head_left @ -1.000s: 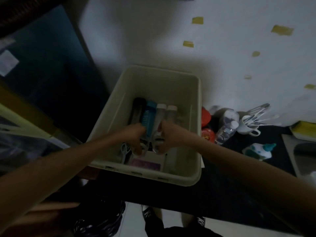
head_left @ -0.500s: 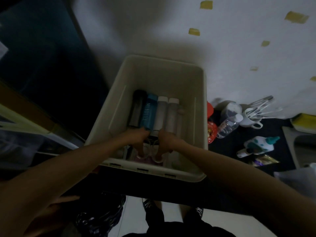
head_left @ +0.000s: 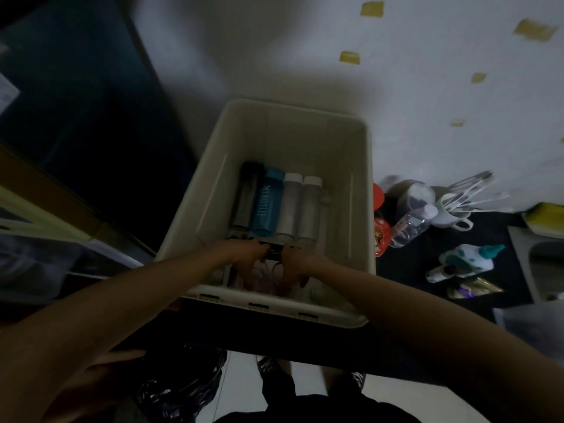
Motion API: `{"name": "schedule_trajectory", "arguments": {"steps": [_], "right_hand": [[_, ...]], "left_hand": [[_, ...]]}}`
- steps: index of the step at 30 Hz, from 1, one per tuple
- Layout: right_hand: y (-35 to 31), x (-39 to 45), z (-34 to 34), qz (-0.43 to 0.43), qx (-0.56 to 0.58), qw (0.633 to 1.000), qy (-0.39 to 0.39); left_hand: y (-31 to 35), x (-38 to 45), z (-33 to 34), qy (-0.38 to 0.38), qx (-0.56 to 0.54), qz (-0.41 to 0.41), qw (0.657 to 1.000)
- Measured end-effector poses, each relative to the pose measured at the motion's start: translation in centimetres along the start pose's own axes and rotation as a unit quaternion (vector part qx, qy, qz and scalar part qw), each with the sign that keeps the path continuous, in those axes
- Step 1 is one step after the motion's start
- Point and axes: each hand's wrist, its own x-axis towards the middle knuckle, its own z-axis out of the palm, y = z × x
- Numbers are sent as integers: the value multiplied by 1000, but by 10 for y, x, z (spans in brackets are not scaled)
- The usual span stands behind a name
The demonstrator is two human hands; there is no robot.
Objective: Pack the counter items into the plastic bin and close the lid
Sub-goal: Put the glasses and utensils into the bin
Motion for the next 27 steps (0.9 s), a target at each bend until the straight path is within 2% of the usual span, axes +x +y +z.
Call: {"name": "schedule_trajectory", "arguments": {"steps": [5,12,16,23,27], "right_hand": [[2,3,1,-11,-17,1000,-23],[8,1,-2,-15,-6,1000,1],[9,3,-2,-2,12,999,-33],[6,2,-3,11,8,996,-88],[5,1,-3,12,-1,994,-105]], "left_hand": [[1,1,-2,9,-13,19,1000],[5,-5,-7,-2,-36,31,999],[8,-9,-7,-22,-42,47,998],[8,-14,-14,-55,-36,28,997],[10,-19,-15,-50,-36,26,998]]}}
